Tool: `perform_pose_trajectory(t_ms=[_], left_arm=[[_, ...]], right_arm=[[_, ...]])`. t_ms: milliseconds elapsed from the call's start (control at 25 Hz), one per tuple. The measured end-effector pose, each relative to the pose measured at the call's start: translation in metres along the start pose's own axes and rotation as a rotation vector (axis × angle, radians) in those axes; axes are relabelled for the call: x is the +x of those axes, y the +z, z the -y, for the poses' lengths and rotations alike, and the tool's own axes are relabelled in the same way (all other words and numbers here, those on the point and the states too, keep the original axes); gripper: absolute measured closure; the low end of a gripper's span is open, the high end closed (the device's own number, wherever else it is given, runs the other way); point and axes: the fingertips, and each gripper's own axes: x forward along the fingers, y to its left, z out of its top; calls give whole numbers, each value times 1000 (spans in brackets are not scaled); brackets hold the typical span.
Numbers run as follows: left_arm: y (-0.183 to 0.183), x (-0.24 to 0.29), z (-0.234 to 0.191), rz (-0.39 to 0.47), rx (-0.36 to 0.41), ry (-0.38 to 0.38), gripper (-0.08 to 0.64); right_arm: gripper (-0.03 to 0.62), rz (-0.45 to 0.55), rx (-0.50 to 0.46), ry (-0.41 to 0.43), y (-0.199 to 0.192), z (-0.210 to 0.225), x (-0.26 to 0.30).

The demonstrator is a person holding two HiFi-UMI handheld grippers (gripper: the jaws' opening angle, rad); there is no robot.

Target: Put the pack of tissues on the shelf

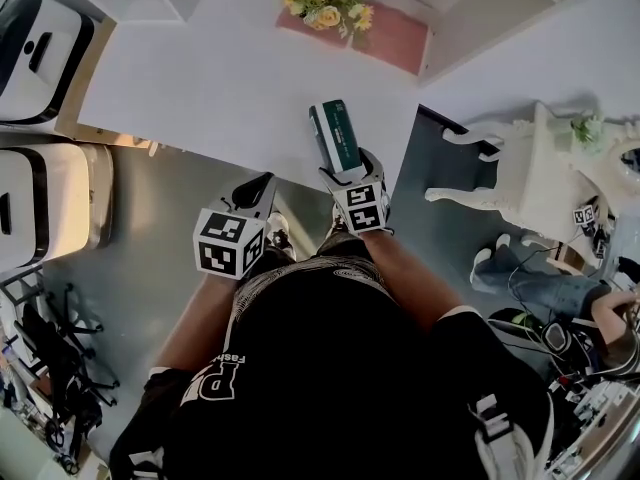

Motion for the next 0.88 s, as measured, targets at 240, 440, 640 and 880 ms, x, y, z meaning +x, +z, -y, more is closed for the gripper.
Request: perform_pose_trajectory(t_ms=[240, 440, 640, 880], left_arm=[[5, 3, 3, 18, 0, -3, 546], [12, 4, 7, 38, 5, -8, 546], [24, 1, 13, 64, 31, -20, 546], [35, -2, 14, 83, 58, -26, 546]], right_arm=[[195, -25, 14, 51, 0, 4, -4], [207, -20, 60, 102, 13, 7, -17], [213, -7, 97, 111, 21, 10, -29], [215, 23, 117, 114, 34, 15, -48]])
